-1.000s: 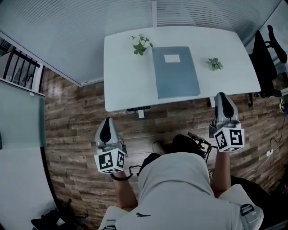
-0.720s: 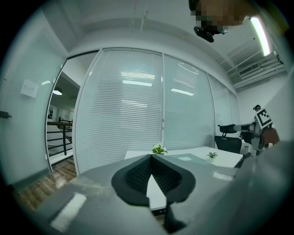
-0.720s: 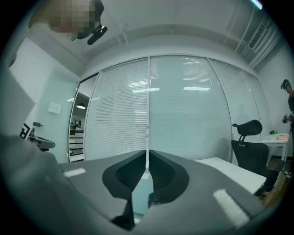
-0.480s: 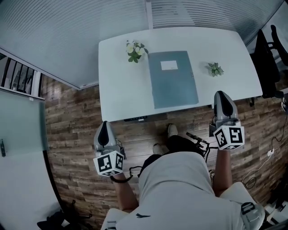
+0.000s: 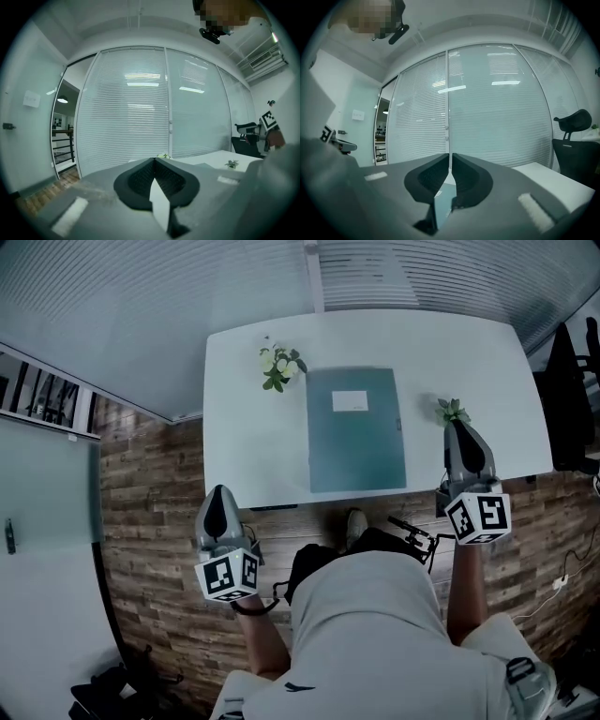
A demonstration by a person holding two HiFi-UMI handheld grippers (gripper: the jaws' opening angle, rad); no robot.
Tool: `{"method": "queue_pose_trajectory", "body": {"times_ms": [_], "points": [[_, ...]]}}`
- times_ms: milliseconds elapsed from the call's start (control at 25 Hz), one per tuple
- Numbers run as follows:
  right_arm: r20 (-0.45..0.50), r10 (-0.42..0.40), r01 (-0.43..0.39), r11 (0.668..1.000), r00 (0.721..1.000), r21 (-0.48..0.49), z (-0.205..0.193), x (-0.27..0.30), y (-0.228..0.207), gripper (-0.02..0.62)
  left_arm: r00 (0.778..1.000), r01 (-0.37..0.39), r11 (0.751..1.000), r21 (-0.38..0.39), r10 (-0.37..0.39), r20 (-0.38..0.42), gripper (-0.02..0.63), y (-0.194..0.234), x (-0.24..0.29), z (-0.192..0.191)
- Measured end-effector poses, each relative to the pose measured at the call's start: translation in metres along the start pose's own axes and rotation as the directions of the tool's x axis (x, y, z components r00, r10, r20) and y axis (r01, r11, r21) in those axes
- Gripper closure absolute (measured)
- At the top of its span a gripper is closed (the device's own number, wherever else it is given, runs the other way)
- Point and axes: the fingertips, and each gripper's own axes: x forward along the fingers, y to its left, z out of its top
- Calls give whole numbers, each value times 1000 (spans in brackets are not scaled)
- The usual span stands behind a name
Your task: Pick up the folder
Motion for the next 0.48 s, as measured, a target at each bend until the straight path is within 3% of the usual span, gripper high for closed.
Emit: {"method": "queue_pose_trajectory", "body": {"times_ms": [240, 480], "points": [[-13, 28, -28, 1000, 1000, 14, -4, 24, -11, 574, 1000, -14, 1000, 1, 14, -3, 600, -8, 18, 2], [-28, 6, -5, 1000, 1000, 22, -11, 39, -10, 574, 1000, 15, 1000, 3, -15, 1, 600, -3, 43, 5]]}}
